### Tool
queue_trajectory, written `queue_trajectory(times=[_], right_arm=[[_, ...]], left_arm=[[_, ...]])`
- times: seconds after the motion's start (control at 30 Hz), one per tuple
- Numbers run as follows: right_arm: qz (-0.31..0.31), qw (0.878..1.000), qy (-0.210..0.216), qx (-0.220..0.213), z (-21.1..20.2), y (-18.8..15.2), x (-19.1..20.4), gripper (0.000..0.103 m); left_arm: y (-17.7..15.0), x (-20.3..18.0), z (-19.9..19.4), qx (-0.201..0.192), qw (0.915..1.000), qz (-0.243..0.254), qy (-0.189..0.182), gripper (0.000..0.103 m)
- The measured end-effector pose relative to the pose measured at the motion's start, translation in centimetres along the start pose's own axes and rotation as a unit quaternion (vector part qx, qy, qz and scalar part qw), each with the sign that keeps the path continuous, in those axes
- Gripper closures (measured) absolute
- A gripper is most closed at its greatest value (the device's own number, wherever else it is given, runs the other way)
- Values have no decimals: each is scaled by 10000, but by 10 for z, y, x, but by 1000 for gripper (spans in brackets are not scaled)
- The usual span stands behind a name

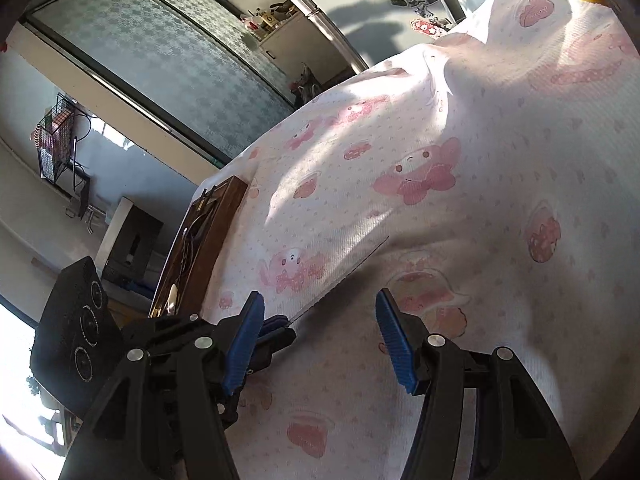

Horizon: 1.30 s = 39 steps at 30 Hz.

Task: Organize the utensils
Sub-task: 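Close the left tool on the cake server handle and lift it, then carry the cake server over the tray and open the left tool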

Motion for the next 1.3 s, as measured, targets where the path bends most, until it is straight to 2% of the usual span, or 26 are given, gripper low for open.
queue_trajectory(times=[0.17,0.23,0.33,0.47,0.53,0.57,0.6,0.67,0.77,0.83,0.87,0.93,1.1,1.3], right_arm=[[37,9996,-255,-81,7,6,4,45],[-120,9991,-374,-153,11,6,8,67],[-129,9989,-400,-201,14,5,6,88],[-96,9991,-336,-237,13,4,6,91],[-60,9992,-214,-320,7,6,9,92],[-47,9992,-115,-374,2,8,10,93],[-61,9990,-30,-434,-2,9,14,95],[-136,9981,124,-589,-13,12,21,96],[-136,9967,247,-764,-28,15,27,99],[-132,9960,325,-816,-34,16,29,99],[-140,9957,357,-838,-36,16,31,100],[-175,9954,383,-857,-39,16,35,100],[-479,9931,374,-1000,-49,12,61,97],[-1015,9884,440,-1037,-41,18,127,95]], left_arm=[[-2,-11,-3,-94,9997,204,-44,99],[-2,-15,-7,-163,9994,292,21,98],[-4,-16,-10,-162,9993,344,50,95],[-8,-18,-8,-198,9992,353,-5,94],[-9,-18,-9,-225,9992,327,-2,89],[-10,-19,-9,-191,9993,334,-11,82],[-12,-20,-7,-125,9992,378,14,69],[-15,-22,-7,-78,9987,498,104,65],[-18,-21,-11,-120,9992,372,16,64],[-20,-22,-14,-103,9994,303,-114,75],[-22,-24,-14,-56,9993,324,-179,92],[-23,-27,-19,-83,9991,412,-3,94],[-29,-23,-54,-271,9988,373,137,94],[-42,7,-112,-582,9967,163,533,93]])
Point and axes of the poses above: each gripper's, at about its wrist camera, not at the fingertips, and z roughly the way its jaws point, x to its left, y to its top, the point moved 4 cm from there along z, roughly the way its jaws point, and after that the axes turned 15 degrees about -y, right-handed, at the moved point
